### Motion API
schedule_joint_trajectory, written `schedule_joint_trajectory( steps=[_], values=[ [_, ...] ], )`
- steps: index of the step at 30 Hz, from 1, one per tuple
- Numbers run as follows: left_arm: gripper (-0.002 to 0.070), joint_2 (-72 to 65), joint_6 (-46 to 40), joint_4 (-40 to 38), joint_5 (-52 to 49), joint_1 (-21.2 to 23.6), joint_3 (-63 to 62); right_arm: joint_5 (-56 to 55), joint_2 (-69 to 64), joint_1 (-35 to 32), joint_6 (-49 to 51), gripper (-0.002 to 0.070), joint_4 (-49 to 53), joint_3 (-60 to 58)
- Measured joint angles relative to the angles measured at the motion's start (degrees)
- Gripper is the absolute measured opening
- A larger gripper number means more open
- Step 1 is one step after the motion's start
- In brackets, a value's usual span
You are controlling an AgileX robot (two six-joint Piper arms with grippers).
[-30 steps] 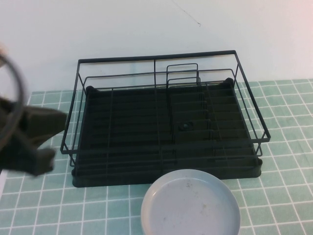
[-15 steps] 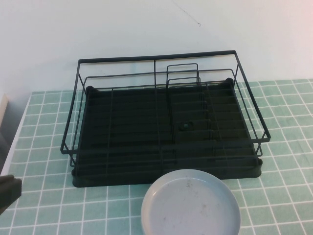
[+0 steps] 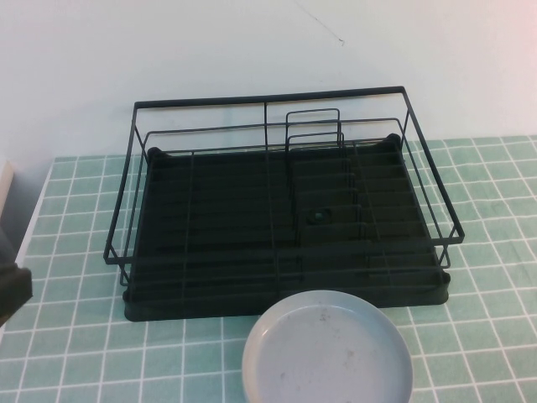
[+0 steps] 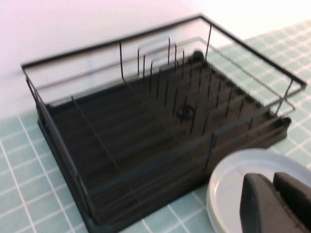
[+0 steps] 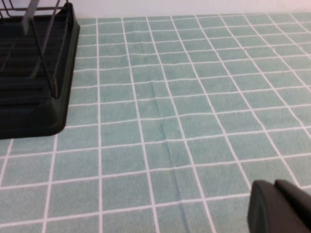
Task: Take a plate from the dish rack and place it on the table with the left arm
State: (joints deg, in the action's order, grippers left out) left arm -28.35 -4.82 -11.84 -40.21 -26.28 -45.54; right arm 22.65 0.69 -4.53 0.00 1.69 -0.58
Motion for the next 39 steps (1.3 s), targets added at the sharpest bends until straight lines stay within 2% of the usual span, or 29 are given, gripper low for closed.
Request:
schedule_joint_trajectory(
  steps=[11,16,20,24,32,35,39],
  values=[
    [0.0005,0.3,0.0,-0.8,3.9,0.0,1.9,0.0,0.0,0.0,0.0,-0.0002,0.0,0.0],
    [0.0001,4.3,0.0,4.5,11.5,1.2,8.5,0.0,0.0,0.0,0.0,-0.0002,0.0,0.0],
    [0.0000,10.1,0.1,8.8,16.9,7.1,16.0,0.0,0.0,0.0,0.0,-0.0002,0.0,0.0],
    [0.0000,18.0,1.0,12.4,21.6,15.4,24.8,0.0,0.0,0.0,0.0,-0.0002,0.0,0.0],
    [-0.0001,28.8,1.4,12.5,30.0,27.8,41.5,0.0,0.0,0.0,0.0,-0.0002,0.0,0.0],
    [-0.0001,28.9,1.5,12.5,30.1,30.8,46.0,0.0,0.0,0.0,0.0,-0.0002,0.0,0.0],
    [-0.0001,29.1,1.5,11.8,25.8,31.6,46.8,0.0,0.0,0.0,0.0,-0.0002,0.0,0.0]
  ],
)
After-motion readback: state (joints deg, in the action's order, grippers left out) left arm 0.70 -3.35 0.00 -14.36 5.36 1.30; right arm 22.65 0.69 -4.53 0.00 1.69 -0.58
